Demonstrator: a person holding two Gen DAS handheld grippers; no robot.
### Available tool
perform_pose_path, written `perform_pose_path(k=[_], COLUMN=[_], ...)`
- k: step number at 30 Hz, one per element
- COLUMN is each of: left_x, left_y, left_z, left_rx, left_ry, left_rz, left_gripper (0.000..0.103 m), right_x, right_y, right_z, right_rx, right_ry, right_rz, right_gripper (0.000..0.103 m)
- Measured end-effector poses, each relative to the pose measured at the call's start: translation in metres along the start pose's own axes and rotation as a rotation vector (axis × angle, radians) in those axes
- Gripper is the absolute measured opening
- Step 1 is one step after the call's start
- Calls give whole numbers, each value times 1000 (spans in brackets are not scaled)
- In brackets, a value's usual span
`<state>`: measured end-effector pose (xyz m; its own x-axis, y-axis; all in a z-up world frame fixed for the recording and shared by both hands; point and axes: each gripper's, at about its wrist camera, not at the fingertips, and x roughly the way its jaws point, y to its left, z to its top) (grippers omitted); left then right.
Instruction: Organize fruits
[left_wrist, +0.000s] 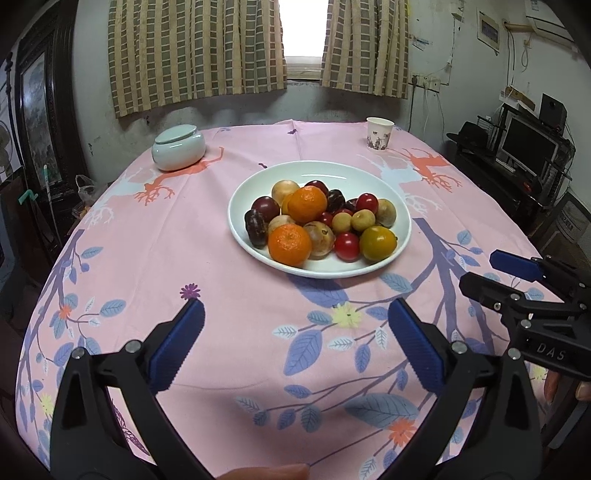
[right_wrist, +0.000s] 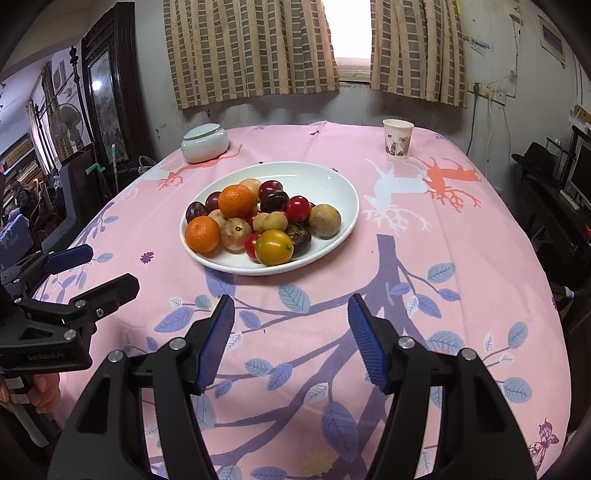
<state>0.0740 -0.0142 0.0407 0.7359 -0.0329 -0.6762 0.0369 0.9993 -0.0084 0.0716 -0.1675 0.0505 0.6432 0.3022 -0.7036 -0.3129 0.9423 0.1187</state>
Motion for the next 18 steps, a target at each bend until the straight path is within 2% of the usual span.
perform_pose_path(k=[6, 13, 14, 16, 18], left_x=[-6, 3, 5, 7, 9], left_y=[-2, 0, 0, 0, 2], left_z=[-3, -5, -6, -6, -7], left_rx=[-1, 2, 2, 2, 2], left_ry=[-47, -5, 2, 7, 8], left_rz=[28, 10, 15, 30, 34], left_gripper=[101, 101, 101, 101, 101], right_x=[2, 7, 7, 6, 5], right_y=[-1, -1, -1, 0, 1], right_z=[-5, -10, -11, -12, -13], right_rx=[9, 5, 6, 7, 9], right_ry=[20, 46, 47, 39, 26], right_rz=[-9, -16, -23, -25, -19], right_gripper=[64, 66, 68, 86, 95])
